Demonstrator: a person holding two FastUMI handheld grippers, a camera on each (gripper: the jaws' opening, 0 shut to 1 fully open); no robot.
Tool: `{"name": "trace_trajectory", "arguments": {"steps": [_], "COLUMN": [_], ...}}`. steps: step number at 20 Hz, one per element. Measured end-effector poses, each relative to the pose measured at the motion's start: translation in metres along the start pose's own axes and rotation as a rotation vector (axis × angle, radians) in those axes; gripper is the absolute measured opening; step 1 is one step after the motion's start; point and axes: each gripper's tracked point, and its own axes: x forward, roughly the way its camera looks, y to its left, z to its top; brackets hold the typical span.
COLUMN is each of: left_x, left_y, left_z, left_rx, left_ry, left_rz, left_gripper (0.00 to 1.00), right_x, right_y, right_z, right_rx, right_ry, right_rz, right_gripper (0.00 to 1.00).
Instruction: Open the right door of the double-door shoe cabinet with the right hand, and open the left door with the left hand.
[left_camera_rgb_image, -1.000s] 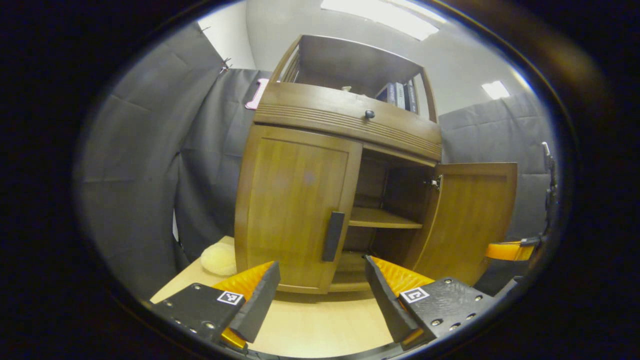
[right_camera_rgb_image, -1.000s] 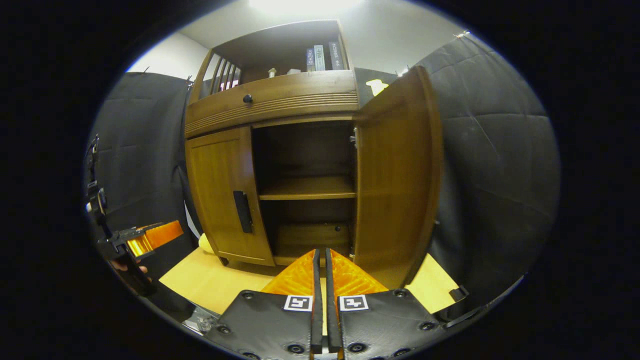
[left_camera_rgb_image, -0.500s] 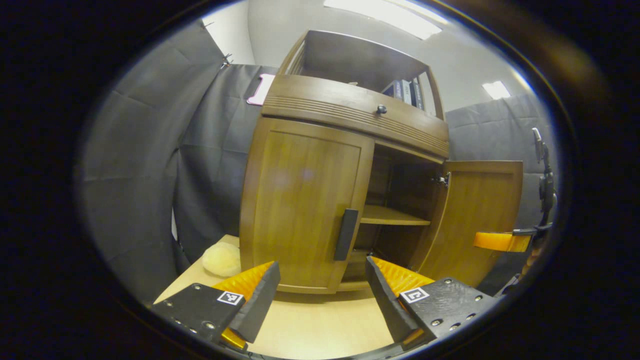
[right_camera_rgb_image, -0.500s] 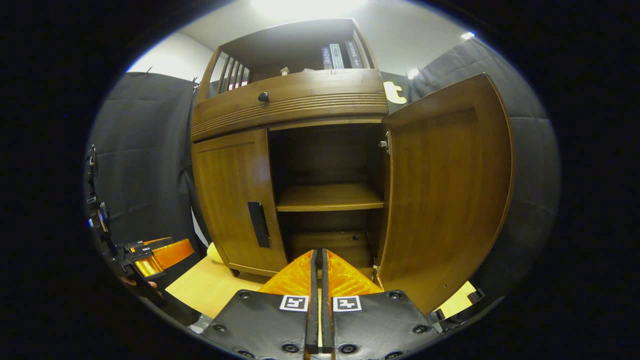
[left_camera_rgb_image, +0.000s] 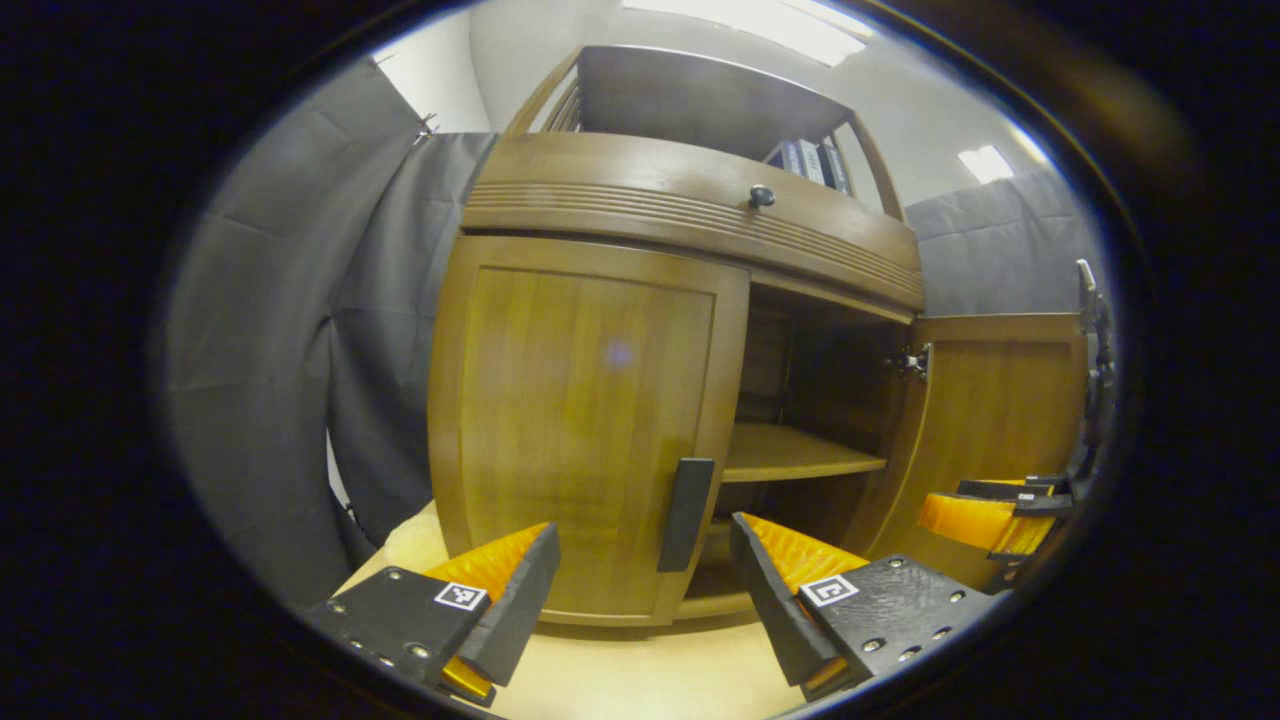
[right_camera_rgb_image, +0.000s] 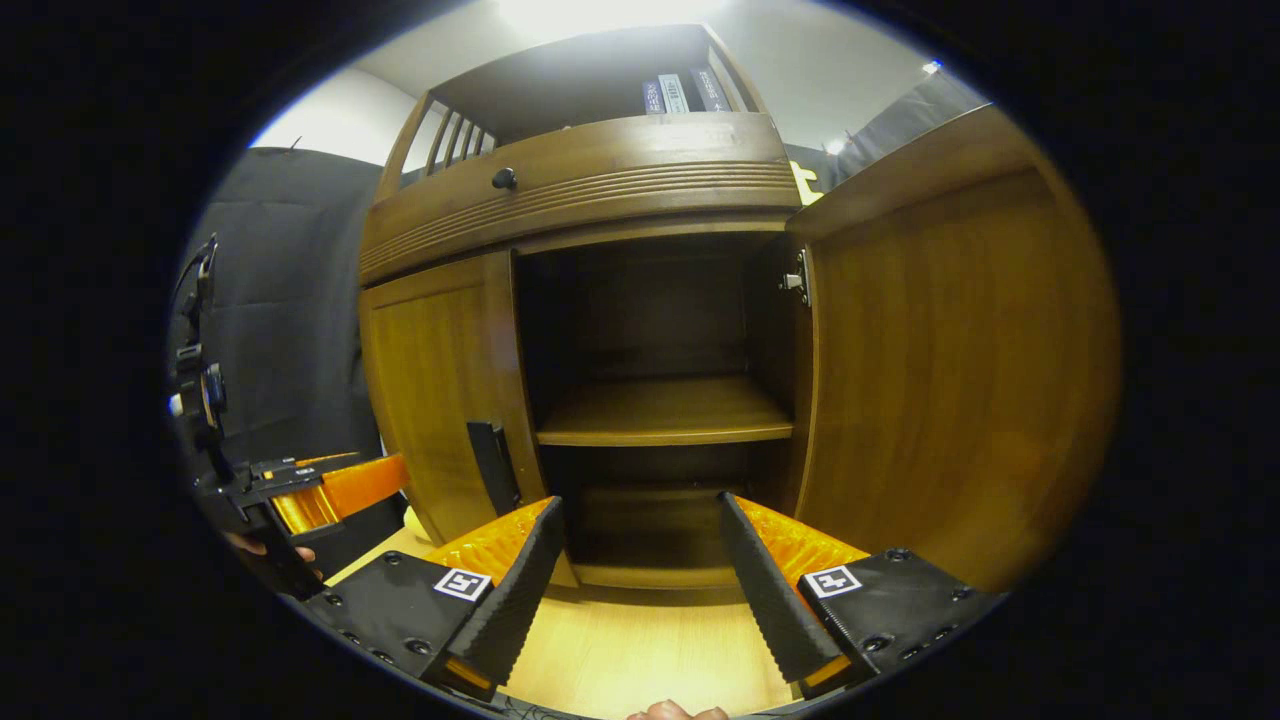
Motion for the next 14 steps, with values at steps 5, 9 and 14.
{"name": "trace_trajectory", "arguments": {"steps": [5,9,14], "left_x": [0.052,0.087,0.107], "left_y": [-0.014,-0.028,-0.027], "left_z": [-0.007,-0.02,-0.039], "left_rx": [0.025,0.049,0.04], "left_ry": [0.026,0.058,0.088], "left_rz": [0.0,0.015,0.026], "left_gripper": [1.0,1.0,1.0], "right_x": [0.023,0.037,0.05], "right_y": [0.001,0.002,-0.009], "right_z": [-0.008,-0.012,-0.01], "right_rx": [0.009,-0.03,-0.046], "right_ry": [0.023,0.027,0.027], "right_rz": [0.029,0.05,0.034], "right_gripper": [0.93,0.93,0.93]}}
